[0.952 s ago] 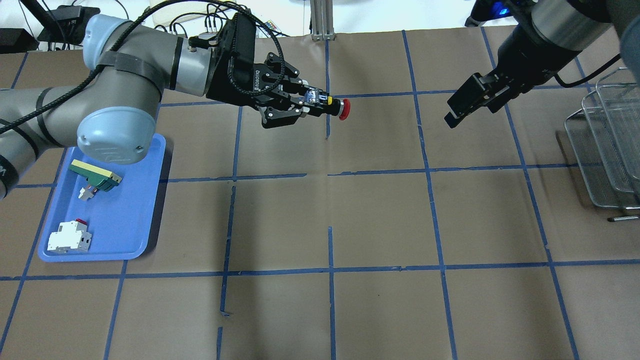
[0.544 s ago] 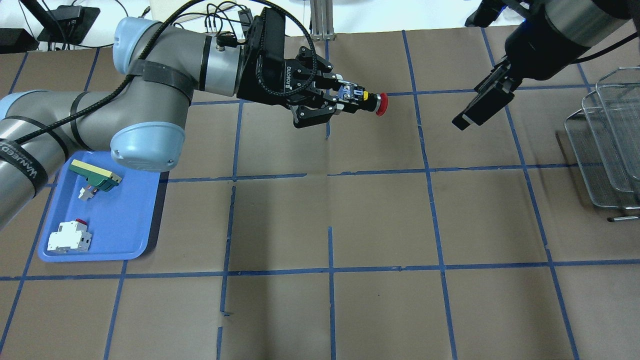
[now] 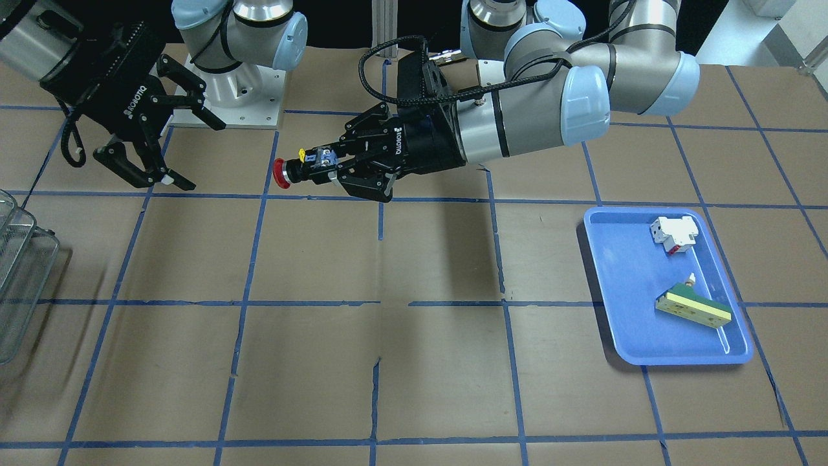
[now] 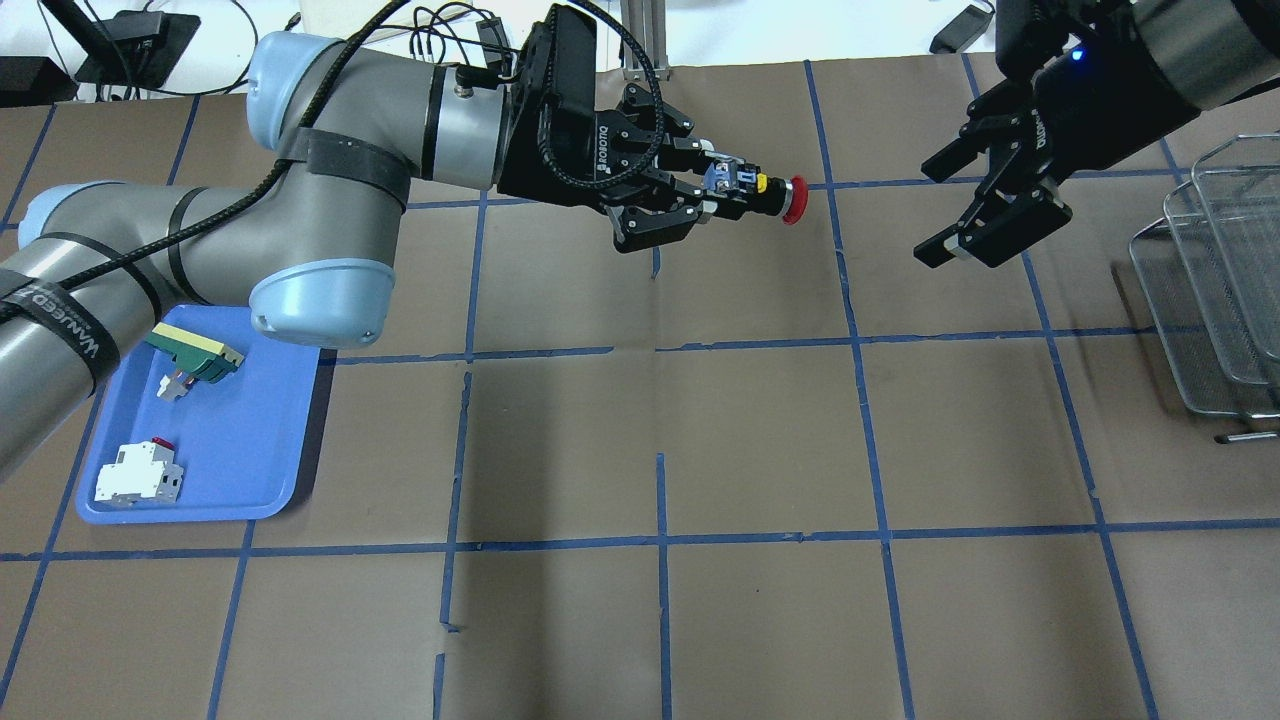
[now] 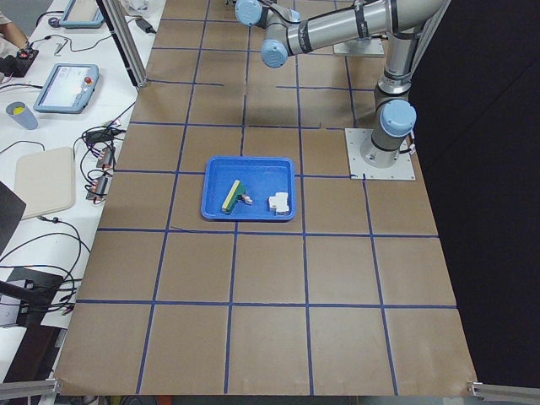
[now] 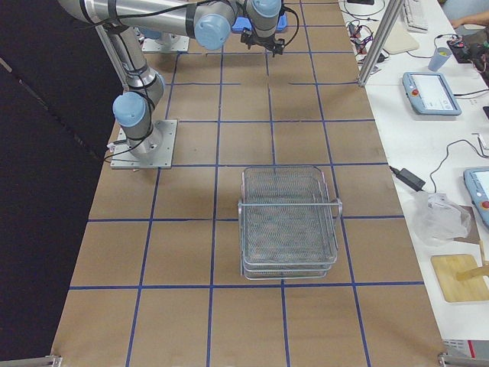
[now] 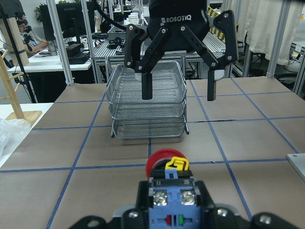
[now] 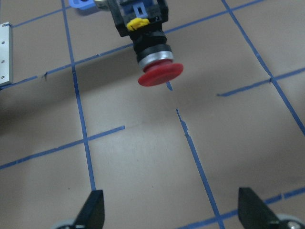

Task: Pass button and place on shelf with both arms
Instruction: 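Move the open right gripper toward the switch held by the left gripper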

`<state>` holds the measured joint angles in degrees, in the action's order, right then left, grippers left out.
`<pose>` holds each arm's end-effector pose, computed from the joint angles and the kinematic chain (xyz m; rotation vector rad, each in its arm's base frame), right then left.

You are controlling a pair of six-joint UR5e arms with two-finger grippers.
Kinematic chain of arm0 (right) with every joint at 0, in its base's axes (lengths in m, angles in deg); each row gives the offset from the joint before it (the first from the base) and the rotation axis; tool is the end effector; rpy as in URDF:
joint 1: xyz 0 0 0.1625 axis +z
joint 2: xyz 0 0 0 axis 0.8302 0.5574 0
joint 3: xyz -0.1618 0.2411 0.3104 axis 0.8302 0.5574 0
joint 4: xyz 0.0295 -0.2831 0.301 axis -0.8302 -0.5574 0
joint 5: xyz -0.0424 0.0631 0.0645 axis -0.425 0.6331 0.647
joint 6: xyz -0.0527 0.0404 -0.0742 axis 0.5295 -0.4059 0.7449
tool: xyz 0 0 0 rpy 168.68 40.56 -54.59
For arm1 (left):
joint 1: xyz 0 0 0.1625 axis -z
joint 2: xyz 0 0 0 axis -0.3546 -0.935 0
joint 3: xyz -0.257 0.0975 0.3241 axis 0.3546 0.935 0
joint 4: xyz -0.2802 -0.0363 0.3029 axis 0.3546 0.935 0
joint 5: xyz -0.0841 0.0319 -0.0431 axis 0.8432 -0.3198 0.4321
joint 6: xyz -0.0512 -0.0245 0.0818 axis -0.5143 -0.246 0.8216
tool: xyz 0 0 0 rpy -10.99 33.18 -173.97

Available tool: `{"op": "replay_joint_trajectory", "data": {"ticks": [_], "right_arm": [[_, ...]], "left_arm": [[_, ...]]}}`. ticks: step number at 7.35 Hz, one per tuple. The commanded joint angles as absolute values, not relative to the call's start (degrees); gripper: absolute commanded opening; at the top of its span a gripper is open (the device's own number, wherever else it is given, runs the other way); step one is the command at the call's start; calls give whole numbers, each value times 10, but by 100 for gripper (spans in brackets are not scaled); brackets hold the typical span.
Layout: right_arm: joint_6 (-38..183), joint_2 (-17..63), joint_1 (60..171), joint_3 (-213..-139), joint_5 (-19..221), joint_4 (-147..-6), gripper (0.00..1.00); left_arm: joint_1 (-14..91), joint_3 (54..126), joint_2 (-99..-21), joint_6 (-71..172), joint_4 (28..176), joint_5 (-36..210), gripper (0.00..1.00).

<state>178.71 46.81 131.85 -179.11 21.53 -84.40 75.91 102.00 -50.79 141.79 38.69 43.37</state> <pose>0.0714 -0.4847 0.4749 -1.5696 2.1090 -0.5242 -0.2871 -0.5134 0.4126 -1.5133 -1.4502 1.0122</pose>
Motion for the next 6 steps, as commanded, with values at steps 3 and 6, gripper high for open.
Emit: {"op": "replay_joint_trajectory", "data": {"ticks": [3, 6], "right_arm": [[1823, 473, 1320, -1833, 340, -847, 100], [1823, 475, 1328, -1833, 370, -848, 100]], "left_arm": [[763, 1021, -507, 1416, 386, 434, 0], [763, 1022, -506, 1416, 379, 434, 0]]}}
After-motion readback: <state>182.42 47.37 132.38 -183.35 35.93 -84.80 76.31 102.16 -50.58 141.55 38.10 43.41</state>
